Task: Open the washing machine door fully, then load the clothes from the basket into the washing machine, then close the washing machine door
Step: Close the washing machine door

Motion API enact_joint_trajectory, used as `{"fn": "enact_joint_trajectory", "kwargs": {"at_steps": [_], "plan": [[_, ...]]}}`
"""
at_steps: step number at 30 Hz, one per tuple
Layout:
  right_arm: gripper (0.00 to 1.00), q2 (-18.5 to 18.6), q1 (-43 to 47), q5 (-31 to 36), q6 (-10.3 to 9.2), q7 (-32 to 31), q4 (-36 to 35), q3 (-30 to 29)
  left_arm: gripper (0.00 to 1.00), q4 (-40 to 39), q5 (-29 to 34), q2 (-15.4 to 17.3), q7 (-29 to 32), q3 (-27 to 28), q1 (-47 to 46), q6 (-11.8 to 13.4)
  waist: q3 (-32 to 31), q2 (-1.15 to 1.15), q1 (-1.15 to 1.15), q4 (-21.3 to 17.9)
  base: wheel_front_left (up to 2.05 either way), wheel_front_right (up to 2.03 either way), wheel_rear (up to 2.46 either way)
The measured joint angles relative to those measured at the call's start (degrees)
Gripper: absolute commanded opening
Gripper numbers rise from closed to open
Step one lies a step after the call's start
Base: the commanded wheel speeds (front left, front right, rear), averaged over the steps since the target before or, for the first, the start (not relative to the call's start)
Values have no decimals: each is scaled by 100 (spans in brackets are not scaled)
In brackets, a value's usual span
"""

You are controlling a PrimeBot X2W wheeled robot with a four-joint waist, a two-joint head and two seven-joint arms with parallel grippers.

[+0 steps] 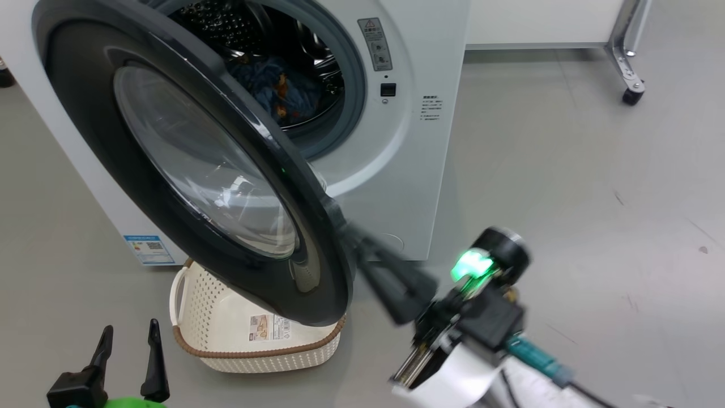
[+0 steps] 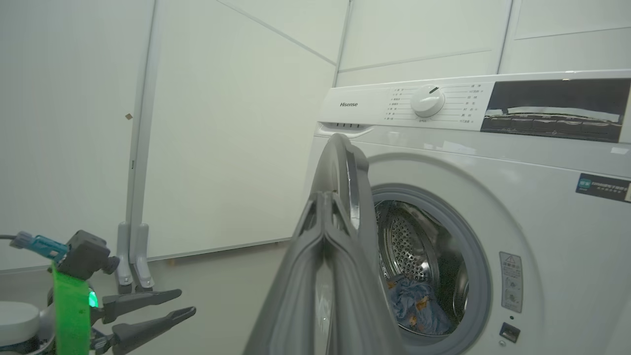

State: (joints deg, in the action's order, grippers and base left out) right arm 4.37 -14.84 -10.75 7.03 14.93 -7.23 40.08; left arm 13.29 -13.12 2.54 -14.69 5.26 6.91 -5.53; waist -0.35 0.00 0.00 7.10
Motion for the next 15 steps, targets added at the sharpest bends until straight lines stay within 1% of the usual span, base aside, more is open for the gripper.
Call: {"fn": "enact_joint_trajectory", "kwargs": {"at_steps": [3, 8, 11, 15], "plan": [[0, -21, -10, -183, 0, -1, 442, 590, 100, 90, -4, 0, 0, -124, -112, -3, 23, 0, 0, 111, 0, 0, 0], [0, -20, 162, -547, 0, -2, 1312, 1071, 100, 196, -122, -1, 0, -338, -193, -7, 64, 0, 0, 333, 0, 0, 0], [0, -21, 273, -693, 0, -2, 1726, 1079, 100, 253, -219, -2, 0, -391, -251, -7, 90, 0, 0, 471, 0, 0, 0], [0, -35, 222, -792, 0, -2, 2049, 907, 100, 280, -276, -1, 0, -470, -271, -7, 140, 0, 0, 635, 0, 0, 0]]}}
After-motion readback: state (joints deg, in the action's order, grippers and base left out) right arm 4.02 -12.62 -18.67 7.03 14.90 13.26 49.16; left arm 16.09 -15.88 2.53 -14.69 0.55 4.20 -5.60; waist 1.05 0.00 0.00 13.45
